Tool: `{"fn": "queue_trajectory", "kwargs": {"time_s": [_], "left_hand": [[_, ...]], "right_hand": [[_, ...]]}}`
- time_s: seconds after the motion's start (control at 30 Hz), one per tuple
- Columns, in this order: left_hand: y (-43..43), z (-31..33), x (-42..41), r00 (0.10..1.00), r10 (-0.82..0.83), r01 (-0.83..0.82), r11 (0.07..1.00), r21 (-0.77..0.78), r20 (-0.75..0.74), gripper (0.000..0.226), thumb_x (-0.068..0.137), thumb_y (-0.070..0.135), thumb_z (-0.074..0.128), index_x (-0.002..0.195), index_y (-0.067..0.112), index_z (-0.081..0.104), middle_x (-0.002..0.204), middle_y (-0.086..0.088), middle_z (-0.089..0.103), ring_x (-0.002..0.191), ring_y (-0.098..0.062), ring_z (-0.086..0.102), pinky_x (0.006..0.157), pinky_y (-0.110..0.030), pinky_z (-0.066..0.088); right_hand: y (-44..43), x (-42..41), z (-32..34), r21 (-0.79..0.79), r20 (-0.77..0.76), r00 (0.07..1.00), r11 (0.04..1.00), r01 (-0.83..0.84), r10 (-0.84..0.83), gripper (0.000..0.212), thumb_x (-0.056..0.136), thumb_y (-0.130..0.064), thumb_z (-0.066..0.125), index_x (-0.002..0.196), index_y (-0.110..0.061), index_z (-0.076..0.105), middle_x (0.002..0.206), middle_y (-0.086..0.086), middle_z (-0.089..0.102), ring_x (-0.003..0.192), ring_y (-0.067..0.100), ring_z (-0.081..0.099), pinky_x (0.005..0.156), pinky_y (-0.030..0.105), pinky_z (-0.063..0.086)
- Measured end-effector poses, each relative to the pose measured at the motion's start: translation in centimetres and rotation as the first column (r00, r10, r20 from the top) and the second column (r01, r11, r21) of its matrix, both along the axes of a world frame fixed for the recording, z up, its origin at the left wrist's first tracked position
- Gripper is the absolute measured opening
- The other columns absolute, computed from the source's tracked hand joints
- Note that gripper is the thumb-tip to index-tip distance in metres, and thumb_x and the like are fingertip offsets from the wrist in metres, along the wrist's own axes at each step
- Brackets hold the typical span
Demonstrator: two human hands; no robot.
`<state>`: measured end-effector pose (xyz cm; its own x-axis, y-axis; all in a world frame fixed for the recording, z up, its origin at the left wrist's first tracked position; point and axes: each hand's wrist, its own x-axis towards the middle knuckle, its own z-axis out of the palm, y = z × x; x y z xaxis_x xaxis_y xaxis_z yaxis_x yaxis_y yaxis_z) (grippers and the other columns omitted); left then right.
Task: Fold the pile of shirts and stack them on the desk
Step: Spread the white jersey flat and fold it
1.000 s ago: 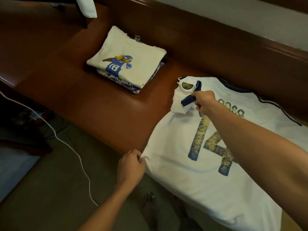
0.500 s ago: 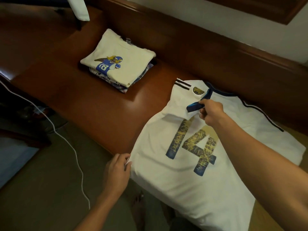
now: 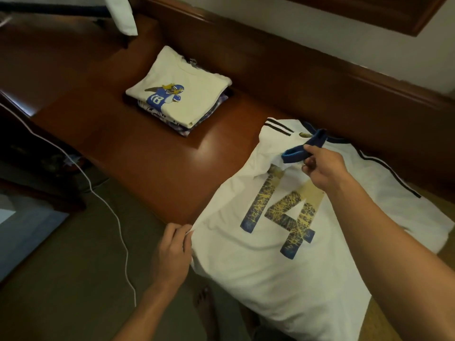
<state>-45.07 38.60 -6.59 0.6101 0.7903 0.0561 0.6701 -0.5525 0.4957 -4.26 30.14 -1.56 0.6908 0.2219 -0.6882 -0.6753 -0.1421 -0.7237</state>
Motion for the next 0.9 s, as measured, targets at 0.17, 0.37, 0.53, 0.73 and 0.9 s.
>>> {"fn": "queue_trajectory", "kwargs": {"time_s": [0.17, 0.37, 0.53, 0.73, 0.9], "left_hand": [[-1.4, -1.3, -0.4, 0.99, 0.012, -0.032, 0.989, -0.144, -0.141, 0.022, 0.106, 0.028, 0.05, 0.119, 0.024, 0.066, 0.112, 0.01, 0.057, 0.09, -0.013, 0.06, 0.071, -0.034, 0.057], [-1.9, -1.0, 0.8, 0.975, -0.032, -0.014, 0.978, -0.206, -0.22, 0.023, 0.103, 0.025, 0.055, 0.122, 0.023, 0.067, 0.113, 0.006, 0.064, 0.096, -0.014, 0.061, 0.082, -0.032, 0.057], [-1.9, -0.5, 1.4, 0.978, 0.005, -0.047, 0.978, -0.201, -0.208, 0.021, 0.102, 0.023, 0.057, 0.121, 0.021, 0.067, 0.113, 0.008, 0.058, 0.091, -0.009, 0.058, 0.074, -0.021, 0.052], [-2.5, -0.4, 1.0, 1.0, -0.001, 0.004, 0.994, -0.114, 0.026, 0.023, 0.089, 0.007, 0.073, 0.111, 0.013, 0.072, 0.103, 0.008, 0.061, 0.074, -0.009, 0.06, 0.06, -0.01, 0.047], [-3.7, -1.9, 0.4, 0.997, -0.064, 0.057, 0.985, -0.163, -0.036, 0.025, 0.091, 0.014, 0.074, 0.114, 0.022, 0.07, 0.106, 0.011, 0.061, 0.077, -0.01, 0.064, 0.06, -0.028, 0.06]], "right_hand": [[-4.0, -0.5, -2.6, -0.139, -0.052, 0.999, 0.99, -0.02, 0.012, 0.03, 0.09, -0.018, 0.074, 0.117, -0.008, 0.063, 0.072, 0.003, 0.059, 0.057, 0.011, 0.05, 0.052, 0.028, 0.042], [-4.8, -0.7, -4.6, -0.301, -0.056, 0.997, 0.952, -0.063, 0.048, 0.041, 0.084, -0.039, 0.081, 0.104, -0.009, 0.061, 0.08, 0.005, 0.061, 0.057, 0.013, 0.049, 0.05, 0.028, 0.043], [-3.7, 0.0, -3.6, -0.42, 0.099, 0.987, 0.905, -0.074, 0.127, 0.022, 0.086, -0.019, 0.075, 0.101, -0.006, 0.065, 0.083, 0.01, 0.065, 0.056, 0.014, 0.053, 0.052, 0.029, 0.046], [-4.0, 0.8, 0.2, -0.097, 0.218, 0.975, 0.995, -0.02, 0.04, 0.006, 0.093, -0.007, 0.063, 0.097, -0.007, 0.067, 0.061, 0.003, 0.056, 0.048, 0.01, 0.047, 0.051, 0.027, 0.04], [-7.1, 0.3, -2.3, -0.236, 0.122, 0.992, 0.972, -0.008, 0.038, 0.007, 0.091, -0.01, 0.066, 0.098, -0.008, 0.066, 0.067, 0.006, 0.058, 0.052, 0.013, 0.048, 0.052, 0.03, 0.039]]}}
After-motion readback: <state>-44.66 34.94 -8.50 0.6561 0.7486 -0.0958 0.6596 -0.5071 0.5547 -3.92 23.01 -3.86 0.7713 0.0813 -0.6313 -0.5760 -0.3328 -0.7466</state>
